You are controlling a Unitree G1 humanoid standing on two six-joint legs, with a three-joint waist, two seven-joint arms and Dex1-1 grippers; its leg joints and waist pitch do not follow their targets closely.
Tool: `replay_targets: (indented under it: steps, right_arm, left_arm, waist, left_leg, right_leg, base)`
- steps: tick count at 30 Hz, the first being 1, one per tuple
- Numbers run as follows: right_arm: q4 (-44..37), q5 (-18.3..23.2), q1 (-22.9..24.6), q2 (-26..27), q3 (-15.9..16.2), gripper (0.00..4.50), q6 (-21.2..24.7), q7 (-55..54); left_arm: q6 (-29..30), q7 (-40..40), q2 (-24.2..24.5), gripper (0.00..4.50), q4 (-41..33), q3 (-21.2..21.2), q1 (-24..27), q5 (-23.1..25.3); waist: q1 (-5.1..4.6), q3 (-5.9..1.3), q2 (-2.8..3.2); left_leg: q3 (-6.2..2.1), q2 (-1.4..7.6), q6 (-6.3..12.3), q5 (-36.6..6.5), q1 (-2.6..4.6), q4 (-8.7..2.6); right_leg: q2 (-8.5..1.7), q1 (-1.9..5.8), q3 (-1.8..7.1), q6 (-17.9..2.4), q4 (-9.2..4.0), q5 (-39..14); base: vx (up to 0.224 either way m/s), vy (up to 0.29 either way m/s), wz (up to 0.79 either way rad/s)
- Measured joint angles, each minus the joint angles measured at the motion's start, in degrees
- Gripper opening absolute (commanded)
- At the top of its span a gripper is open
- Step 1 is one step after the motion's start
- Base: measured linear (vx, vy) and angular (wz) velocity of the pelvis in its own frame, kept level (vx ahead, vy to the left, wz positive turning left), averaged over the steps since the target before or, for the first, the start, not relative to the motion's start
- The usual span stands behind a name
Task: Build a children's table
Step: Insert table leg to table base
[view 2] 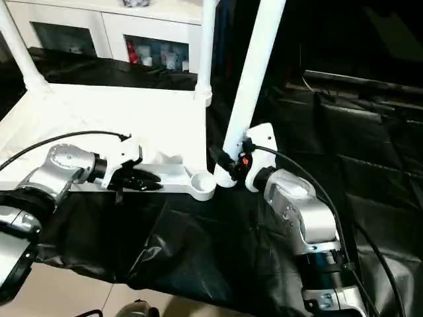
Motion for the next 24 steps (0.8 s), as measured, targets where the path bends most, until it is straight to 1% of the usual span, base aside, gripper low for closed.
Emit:
replay_targets:
  steps: [3,4,6,11,16,18,21,22,24]
  right_arm:
    - [0.00,-0.08,-0.04,-0.18,0.01,1.88,0.00,0.32]
    - [0.00,-0.10,-0.07,-0.20,0.01,1.88,0.00,0.46]
    - [0.01,-0.11,-0.24,-0.29,0.06,1.88,0.00,0.87]
    - [0.00,-0.11,-0.57,-0.43,0.11,1.88,0.00,1.57]
    - [0.00,-0.08,-0.57,-0.53,0.27,1.88,0.03,1.91]
    - [-0.61,0.67,-0.57,-1.93,1.22,1.88,1.26,4.41]
    - [-3.00,2.35,-0.58,-3.72,2.92,1.88,3.01,8.85]
    - [-3.29,2.37,-0.56,-3.86,3.21,1.88,3.22,9.33]
    - [-3.62,2.40,-0.56,-3.78,3.68,1.88,3.46,9.49]
  left_arm:
    - [-1.54,-1.34,-0.26,0.25,0.81,-0.16,-0.45,1.02]
    - [-2.08,-1.52,-0.41,0.09,1.10,-0.16,-0.58,1.36]
    - [-2.96,-1.71,-0.62,0.02,1.80,-0.17,-0.86,1.93]
    - [-3.13,-1.73,-0.92,0.01,2.47,-0.11,-1.17,2.46]
    - [-3.08,-1.60,-0.90,0.00,2.69,-0.06,-1.19,2.46]
    - [-1.20,-1.49,-0.75,0.00,-0.31,0.12,0.05,2.22]
    - [3.92,-0.85,-0.56,0.00,-10.93,0.98,5.82,0.95]
    - [4.93,-0.65,-0.68,0.00,-13.07,1.05,6.82,0.68]
    - [6.72,-0.17,-1.63,0.00,-16.32,1.05,8.16,0.44]
  waist:
    - [-0.06,0.00,0.00]
    - [-0.15,0.00,0.00]
    - [-0.39,0.00,0.00]
    - [-0.94,0.00,0.00]
    - [-1.13,-0.01,-0.01]
    - [-1.19,-0.02,0.02]
    - [-1.37,-0.04,0.06]
    - [-1.38,-0.04,0.06]
    - [-0.99,-0.04,0.06]
  left_leg:
    - [0.02,0.00,0.01,-0.01,-0.01,0.00]
    - [0.03,0.00,0.02,-0.01,0.00,0.00]
    - [0.03,0.00,0.02,-0.01,0.02,0.00]
    - [0.03,0.01,0.02,-0.01,0.10,0.00]
    - [0.03,0.01,0.02,-0.01,0.14,0.00]
    - [0.04,0.01,0.02,-0.01,0.17,0.00]
    - [0.06,0.01,0.09,-0.05,0.19,0.00]
    - [0.06,0.01,0.10,-0.06,0.19,0.00]
    - [0.11,0.01,0.10,-0.05,0.17,0.00]
  right_leg:
    - [0.00,0.00,0.01,0.00,-0.04,0.00]
    - [0.00,0.00,0.02,-0.01,-0.04,-0.01]
    - [0.00,0.00,0.00,-0.02,-0.03,-0.01]
    - [0.00,0.05,0.01,-0.05,-0.01,0.00]
    - [-0.01,0.09,0.01,-0.08,-0.01,0.02]
    - [-0.02,0.13,0.01,-0.08,-0.02,0.02]
    - [-0.03,0.16,0.01,-0.16,-0.04,-0.04]
    - [-0.03,0.16,0.00,-0.16,-0.05,-0.04]
    - [-0.06,0.16,0.00,-0.16,-0.06,-0.05]
  base:
    - [0.000,0.000,0.00]
    - [0.000,0.000,0.00]
    - [0.000,0.000,0.00]
    - [0.000,0.000,0.00]
    - [0.000,0.000,0.00]
    - [0.000,0.000,0.00]
    - [0.000,0.000,0.00]
    - [0.000,0.000,0.00]
    - [0.000,0.000,0.00]
